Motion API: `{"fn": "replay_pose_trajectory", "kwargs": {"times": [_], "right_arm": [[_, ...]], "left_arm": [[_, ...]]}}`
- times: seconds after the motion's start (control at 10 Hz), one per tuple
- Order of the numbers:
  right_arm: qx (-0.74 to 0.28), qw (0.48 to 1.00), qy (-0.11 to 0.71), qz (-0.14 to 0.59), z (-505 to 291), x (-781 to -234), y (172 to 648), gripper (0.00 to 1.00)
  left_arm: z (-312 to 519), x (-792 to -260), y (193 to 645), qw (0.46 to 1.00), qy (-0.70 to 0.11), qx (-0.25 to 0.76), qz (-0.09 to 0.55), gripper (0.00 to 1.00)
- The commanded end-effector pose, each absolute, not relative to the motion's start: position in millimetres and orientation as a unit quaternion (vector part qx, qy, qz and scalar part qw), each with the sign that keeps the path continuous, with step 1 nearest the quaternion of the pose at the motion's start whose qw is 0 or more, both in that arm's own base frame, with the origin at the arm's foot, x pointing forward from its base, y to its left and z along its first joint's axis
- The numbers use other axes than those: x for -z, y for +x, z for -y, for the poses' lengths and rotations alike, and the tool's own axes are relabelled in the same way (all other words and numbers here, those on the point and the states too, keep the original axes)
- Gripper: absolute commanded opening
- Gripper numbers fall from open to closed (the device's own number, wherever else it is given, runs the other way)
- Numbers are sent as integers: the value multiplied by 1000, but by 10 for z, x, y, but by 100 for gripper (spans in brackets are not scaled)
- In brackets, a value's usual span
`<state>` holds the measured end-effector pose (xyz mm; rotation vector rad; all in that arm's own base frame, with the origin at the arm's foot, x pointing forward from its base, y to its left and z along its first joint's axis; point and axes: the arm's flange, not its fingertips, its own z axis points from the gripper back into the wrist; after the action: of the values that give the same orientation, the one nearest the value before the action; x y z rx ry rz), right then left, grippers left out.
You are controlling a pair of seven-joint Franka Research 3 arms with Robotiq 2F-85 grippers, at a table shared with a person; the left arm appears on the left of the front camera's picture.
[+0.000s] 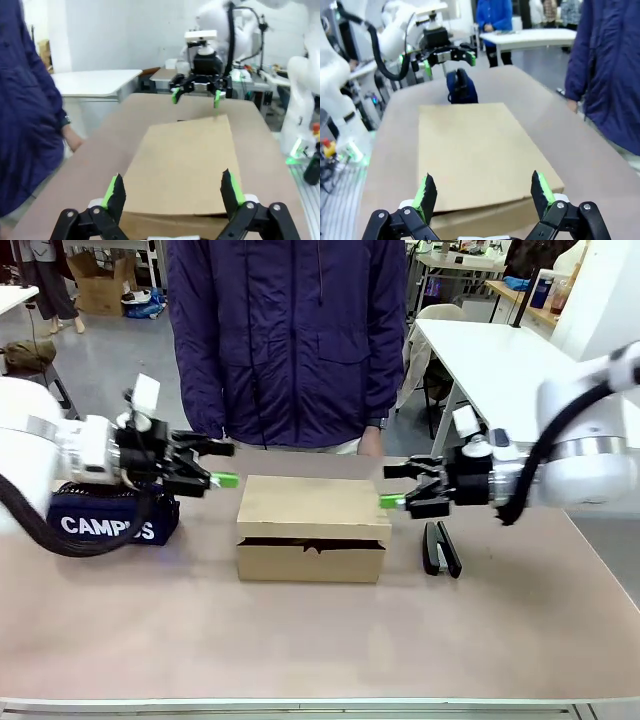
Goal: Pack the item into the box.
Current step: Close the Mailer Box.
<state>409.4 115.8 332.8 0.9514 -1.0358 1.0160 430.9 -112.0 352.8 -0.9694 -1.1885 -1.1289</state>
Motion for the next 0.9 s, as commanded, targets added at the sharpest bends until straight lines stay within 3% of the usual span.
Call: {"fn": "replay_pose_trajectory", "kwargs": {"times": [0.0,0.2,0.4,0.6,0.8], "right_arm": [[-407,664,448,440,-617,-3608,3717,100],[-361,684,484,409,-99,-3662,3570,100],[-296,710,536,349,519,-3752,3510,100],[-215,766,526,300,1135,-3669,3628,100],[-153,782,542,268,1707,-3521,3718,100]], "left_arm": [[705,-3912,3942,604,-427,448,502,100],[273,-4064,3761,647,-465,404,449,100],[-173,-4151,3668,711,-527,306,352,100],[-693,-4103,3649,775,-494,262,293,100],[-1361,-3983,3638,812,-464,222,276,100]]}}
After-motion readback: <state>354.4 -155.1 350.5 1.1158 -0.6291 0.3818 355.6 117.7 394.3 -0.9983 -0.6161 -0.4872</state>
